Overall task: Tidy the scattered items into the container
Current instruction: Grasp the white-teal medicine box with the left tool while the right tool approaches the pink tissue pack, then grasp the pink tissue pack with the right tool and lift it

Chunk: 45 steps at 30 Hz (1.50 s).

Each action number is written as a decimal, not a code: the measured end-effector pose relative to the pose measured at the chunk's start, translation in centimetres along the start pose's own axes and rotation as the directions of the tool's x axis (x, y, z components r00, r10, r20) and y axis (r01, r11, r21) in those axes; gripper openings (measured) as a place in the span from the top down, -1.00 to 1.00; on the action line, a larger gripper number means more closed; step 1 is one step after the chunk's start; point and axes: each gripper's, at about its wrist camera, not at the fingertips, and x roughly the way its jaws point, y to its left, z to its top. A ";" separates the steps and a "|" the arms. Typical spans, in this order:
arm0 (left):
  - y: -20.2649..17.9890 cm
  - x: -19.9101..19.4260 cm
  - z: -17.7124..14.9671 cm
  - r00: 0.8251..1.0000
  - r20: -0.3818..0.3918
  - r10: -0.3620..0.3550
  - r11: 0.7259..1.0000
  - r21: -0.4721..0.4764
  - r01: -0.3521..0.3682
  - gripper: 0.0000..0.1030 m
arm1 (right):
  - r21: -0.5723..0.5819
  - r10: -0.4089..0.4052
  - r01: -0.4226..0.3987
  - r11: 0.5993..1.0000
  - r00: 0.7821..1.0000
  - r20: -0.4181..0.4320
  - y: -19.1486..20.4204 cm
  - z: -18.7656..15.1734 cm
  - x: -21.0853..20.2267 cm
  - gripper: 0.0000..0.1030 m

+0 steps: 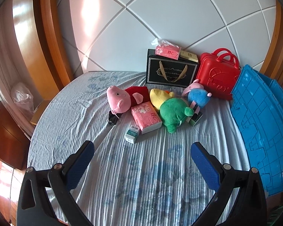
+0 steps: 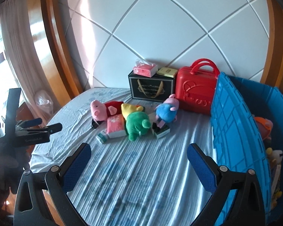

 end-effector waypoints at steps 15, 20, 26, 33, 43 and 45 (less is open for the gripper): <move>3.8 16.4 -3.0 0.998 -0.003 -0.061 0.986 0.155 0.060 -0.99 | -0.086 -0.031 0.022 0.996 0.993 -0.112 7.8 0.1 17.7 -1.00; 4.0 23.5 -3.8 0.993 -0.063 -0.097 0.972 0.209 0.108 -0.82 | -0.093 -0.077 0.061 0.994 0.981 -0.178 8.7 0.0 24.2 -1.00; 4.3 30.2 -3.9 0.977 -0.110 -0.185 0.961 0.187 0.203 -0.43 | -0.136 -0.132 0.104 0.985 0.967 -0.217 9.4 -0.5 29.9 -1.00; 5.0 32.1 -5.1 0.970 -0.108 -0.218 0.954 0.185 0.235 0.30 | -0.170 -0.130 0.089 0.981 0.960 -0.246 11.1 -0.9 35.6 -1.00; 8.0 30.2 -7.5 0.971 -0.095 -0.220 0.963 0.139 0.232 0.30 | -0.241 -0.103 0.032 0.970 0.952 -0.288 14.8 -0.2 44.2 -1.00; 8.1 30.0 -7.7 0.972 -0.093 -0.216 0.964 0.138 0.228 0.30 | -0.258 -0.135 0.053 0.965 0.940 -0.313 15.0 0.0 46.2 -1.00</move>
